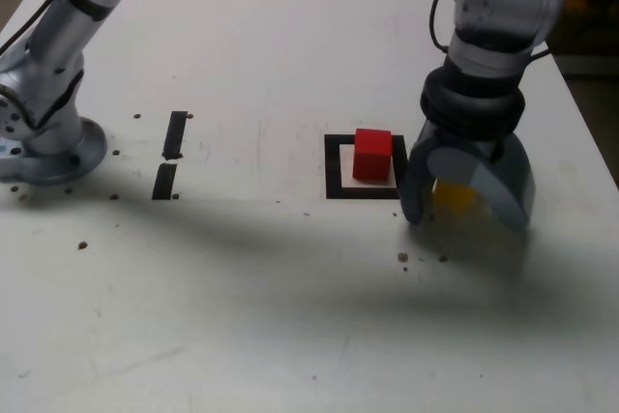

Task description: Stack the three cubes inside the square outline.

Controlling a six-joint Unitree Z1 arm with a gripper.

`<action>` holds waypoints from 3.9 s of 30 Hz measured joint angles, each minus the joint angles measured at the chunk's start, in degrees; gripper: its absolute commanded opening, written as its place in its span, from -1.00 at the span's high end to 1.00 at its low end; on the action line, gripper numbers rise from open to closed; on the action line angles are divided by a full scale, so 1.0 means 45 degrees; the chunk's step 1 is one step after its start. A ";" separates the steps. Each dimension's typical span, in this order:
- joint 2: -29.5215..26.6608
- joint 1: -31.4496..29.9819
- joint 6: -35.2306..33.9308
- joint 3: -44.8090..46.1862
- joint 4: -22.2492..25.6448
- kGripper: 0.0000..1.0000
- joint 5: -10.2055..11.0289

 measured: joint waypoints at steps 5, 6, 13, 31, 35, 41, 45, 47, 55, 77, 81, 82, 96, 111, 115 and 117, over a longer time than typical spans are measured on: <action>0.0103 0.0000 0.0000 -0.0017 -0.0028 0.25 -0.0124; 0.0113 0.0000 0.0000 -0.0021 -0.0027 0.33 -0.0126; 0.0127 0.0000 0.0026 -0.0044 -0.0029 0.56 0.0025; 0.0117 0.0000 0.0413 0.0002 -0.0747 0.80 0.0099; 0.0082 -0.0010 0.0414 0.0054 -0.0900 0.81 0.0114; -0.0179 -0.0458 0.0011 0.0281 -0.0553 0.84 0.0454; -0.0915 -0.1139 -0.0672 0.0329 -0.0120 0.84 0.0759; -0.1403 -0.1485 -0.1039 0.0320 0.0208 0.84 0.0946; -0.2709 -0.2132 -0.2040 0.0348 0.1376 0.84 0.1407; -0.3752 0.0304 -0.1590 0.2855 0.1193 0.83 0.0719; -0.3765 0.0747 -0.1295 0.3293 0.0693 0.83 0.0604; -0.3765 0.0775 -0.1235 0.3349 0.0548 0.83 0.0560; -0.3605 0.0945 -0.0926 0.3819 -0.0909 0.83 0.0131; -0.3835 0.1057 -0.0908 0.4023 -0.0492 0.74 0.0490; -0.4029 0.1057 -0.0905 0.4287 -0.0425 0.69 0.0485; -0.4123 0.1057 -0.0905 0.4442 -0.0426 0.66 0.0440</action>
